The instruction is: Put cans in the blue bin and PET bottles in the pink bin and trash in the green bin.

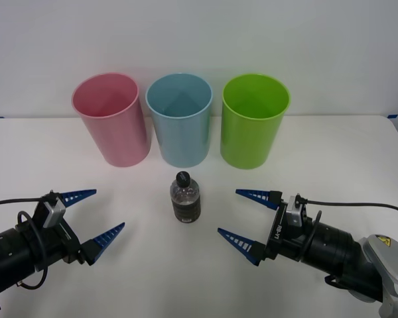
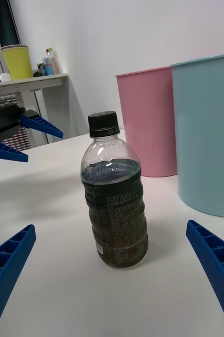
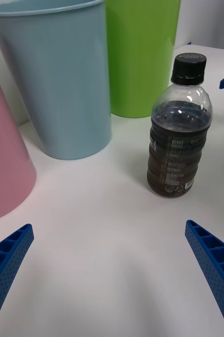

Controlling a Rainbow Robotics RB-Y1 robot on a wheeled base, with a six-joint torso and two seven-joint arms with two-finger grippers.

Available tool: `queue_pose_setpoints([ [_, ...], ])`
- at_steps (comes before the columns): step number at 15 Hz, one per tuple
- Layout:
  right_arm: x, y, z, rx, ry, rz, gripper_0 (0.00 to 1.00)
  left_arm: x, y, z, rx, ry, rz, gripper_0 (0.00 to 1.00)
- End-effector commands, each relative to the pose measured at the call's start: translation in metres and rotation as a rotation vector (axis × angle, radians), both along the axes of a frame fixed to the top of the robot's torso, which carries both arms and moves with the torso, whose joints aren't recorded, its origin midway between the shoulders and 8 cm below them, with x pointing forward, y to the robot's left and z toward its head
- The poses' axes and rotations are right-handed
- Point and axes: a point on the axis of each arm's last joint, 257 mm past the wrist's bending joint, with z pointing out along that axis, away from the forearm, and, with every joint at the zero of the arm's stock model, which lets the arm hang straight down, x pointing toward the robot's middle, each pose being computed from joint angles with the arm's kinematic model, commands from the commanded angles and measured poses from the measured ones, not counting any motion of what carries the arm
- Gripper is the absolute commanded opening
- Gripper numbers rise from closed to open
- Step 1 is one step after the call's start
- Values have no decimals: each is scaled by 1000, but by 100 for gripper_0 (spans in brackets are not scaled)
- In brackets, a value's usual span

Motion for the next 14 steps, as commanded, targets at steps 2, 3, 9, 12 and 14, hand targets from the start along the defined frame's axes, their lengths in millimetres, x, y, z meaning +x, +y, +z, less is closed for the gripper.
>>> queue_pose_setpoints([
  [2,0,0,0,0,0,0,100,-18,14,1,16,19,11,100],
  [3,0,0,0,0,0,0,100,-23,17,1,19,28,11,100],
  [9,0,0,0,0,0,0,100,-60,47,9,121,69,5,100],
  [12,0,0,0,0,0,0,100,-79,59,7,199,93,19,100],
  [14,0,0,0,0,0,0,100,-89,59,8,203,106,22,100],
])
